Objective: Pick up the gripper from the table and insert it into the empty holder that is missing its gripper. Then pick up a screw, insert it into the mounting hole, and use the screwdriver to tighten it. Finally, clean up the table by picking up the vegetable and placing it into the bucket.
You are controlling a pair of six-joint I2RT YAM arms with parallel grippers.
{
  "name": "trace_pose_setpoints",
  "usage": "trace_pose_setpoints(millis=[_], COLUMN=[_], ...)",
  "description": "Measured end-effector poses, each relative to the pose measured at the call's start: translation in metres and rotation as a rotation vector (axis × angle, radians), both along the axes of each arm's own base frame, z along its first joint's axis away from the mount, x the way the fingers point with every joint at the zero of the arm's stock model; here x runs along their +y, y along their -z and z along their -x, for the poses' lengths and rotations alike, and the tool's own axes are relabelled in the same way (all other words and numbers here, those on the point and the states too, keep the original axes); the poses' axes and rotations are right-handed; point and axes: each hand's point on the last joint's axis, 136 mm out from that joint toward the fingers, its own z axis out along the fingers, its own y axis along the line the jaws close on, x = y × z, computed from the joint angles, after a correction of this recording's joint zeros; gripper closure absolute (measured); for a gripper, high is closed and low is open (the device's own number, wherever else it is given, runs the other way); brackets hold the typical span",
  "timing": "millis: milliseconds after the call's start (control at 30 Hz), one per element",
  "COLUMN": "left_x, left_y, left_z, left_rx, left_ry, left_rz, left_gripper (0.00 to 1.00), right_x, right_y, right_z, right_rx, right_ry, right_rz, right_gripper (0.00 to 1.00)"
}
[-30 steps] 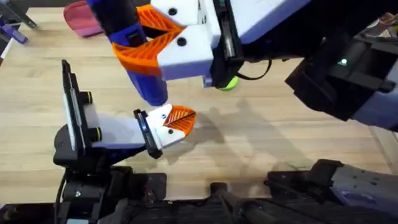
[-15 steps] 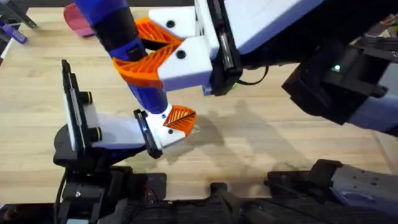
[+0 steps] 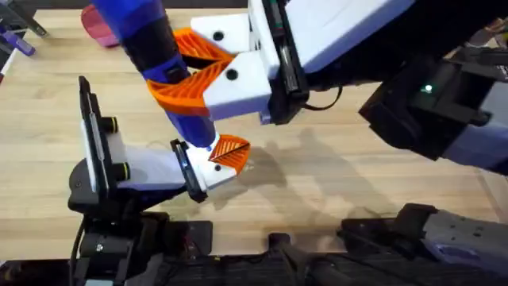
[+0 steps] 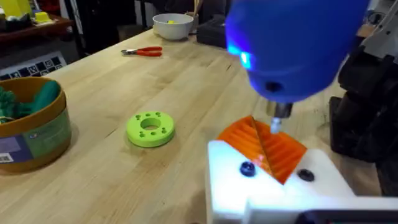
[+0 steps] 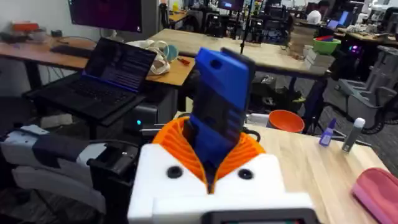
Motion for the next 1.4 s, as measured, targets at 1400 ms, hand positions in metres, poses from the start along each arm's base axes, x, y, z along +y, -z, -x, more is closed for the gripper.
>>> trace_pose_setpoints(millis=[1400], left_x=[0.0], left_y=[0.0], left_z=[0.0], left_rx=[0.0], left_ry=[0.0], left_rz=[0.0], left_gripper=[0.981], right_x=[0.003], right_y=[0.011], right_z=[-0.003], right_rx=[-0.073], right_ry=[-0.001], right_rz=[-0.053], right_gripper=[0.994])
